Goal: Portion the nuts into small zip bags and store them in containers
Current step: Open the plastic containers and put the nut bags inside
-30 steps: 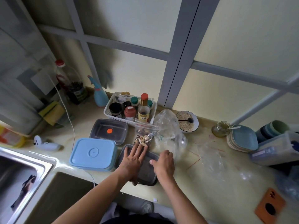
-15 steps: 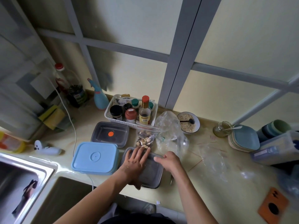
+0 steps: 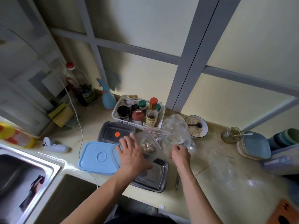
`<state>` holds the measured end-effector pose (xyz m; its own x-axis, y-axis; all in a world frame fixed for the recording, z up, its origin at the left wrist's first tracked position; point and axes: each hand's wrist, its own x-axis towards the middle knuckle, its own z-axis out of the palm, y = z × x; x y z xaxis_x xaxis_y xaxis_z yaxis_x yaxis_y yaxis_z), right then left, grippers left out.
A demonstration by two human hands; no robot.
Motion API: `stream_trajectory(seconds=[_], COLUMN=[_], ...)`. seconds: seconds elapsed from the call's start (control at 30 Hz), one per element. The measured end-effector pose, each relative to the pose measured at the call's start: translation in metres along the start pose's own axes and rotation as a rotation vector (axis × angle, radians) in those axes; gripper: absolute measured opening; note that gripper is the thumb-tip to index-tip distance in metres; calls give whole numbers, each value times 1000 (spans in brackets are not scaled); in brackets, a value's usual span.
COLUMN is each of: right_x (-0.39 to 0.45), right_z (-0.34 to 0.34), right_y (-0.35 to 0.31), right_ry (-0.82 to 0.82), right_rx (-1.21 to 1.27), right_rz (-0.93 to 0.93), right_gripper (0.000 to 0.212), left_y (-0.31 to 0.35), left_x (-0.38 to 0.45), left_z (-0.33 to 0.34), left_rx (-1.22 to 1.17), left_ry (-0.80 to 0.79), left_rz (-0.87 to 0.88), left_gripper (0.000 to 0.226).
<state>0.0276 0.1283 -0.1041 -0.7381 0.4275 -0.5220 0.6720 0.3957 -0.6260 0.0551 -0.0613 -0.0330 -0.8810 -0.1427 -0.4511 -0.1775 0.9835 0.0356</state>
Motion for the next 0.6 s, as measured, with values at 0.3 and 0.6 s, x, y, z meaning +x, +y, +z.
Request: stream_trajectory(seconds=[0.3,0.6], right_x=[5,23], right_z=[17,51], right_y=[-39,-47], right_ry=[-297,-199], right_rx=[815,461], right_rz=[267,245], right_gripper=[14,17], left_y=[-88,-89], left_x=[18,22], left_z=[15,21], left_rx=[-160,-291], left_ry=[21,63], left_rz=[-343,-390], left_gripper=[157,150])
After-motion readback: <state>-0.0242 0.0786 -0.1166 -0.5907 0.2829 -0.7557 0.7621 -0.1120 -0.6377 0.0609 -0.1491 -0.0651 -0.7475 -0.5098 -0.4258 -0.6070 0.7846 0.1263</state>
